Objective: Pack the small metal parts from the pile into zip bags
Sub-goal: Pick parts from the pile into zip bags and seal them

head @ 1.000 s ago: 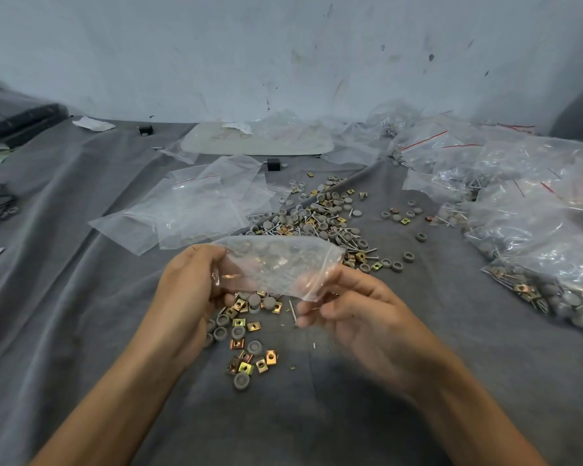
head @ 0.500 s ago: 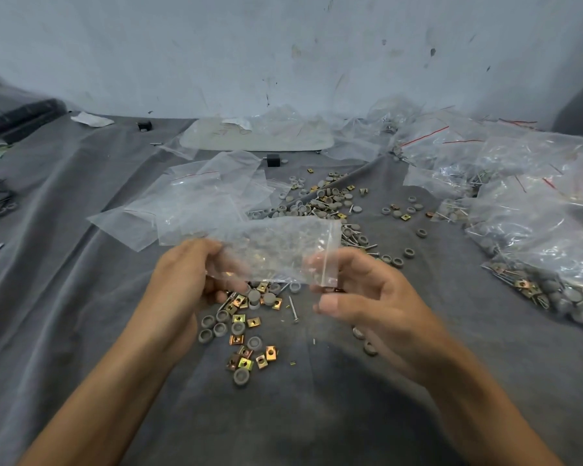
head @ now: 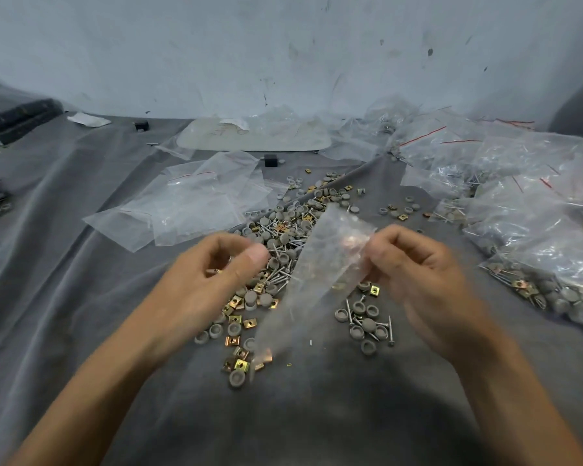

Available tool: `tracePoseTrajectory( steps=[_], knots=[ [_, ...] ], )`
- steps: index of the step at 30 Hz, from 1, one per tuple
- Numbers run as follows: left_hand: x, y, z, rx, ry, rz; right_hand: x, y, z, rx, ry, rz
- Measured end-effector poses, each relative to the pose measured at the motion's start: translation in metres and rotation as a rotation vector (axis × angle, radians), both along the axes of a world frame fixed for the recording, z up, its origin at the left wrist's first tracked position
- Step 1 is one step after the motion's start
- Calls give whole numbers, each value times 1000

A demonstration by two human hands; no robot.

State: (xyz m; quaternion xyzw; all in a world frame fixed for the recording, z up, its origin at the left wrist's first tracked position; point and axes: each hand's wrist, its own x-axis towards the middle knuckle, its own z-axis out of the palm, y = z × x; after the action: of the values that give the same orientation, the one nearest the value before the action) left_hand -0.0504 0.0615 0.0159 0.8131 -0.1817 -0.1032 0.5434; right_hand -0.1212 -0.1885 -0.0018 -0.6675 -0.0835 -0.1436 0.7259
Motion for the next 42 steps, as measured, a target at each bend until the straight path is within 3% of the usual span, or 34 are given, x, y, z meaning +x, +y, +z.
tracePoseTrajectory(
  steps=[3,5,15,18,21,24,26,32,36,39,42],
  knots=[
    [-19,-16,-8,-101,61,-287,-2,13,-2,-175,67,78],
    [-26,-25,-13,-132,92,-348,-3,21,-3,-195,89,141],
    [-27,-38,-20,-404,192,-201,-3,23,-5,-100,62,106],
    [-27,-38,-23,-397,208,-224,-1,23,-8,-1,34,52],
    [-21,-29,-18,-256,107,-260,0,12,-4,121,33,22],
    [0,-8,-10,-46,-59,-48,-3,-14,5,226,35,-37],
    [14,10,-8,125,-117,-12,-4,-31,7,247,35,-105],
    [9,23,-18,724,-65,-408,-4,-47,10,301,14,-224],
    [3,19,-29,837,-203,-434,-7,-52,12,260,-9,-294],
    [7,14,-31,805,-249,-400,-7,-52,10,193,-17,-337],
    [9,8,-33,741,-281,-365,-5,-50,4,-25,-26,-449]
  ],
)
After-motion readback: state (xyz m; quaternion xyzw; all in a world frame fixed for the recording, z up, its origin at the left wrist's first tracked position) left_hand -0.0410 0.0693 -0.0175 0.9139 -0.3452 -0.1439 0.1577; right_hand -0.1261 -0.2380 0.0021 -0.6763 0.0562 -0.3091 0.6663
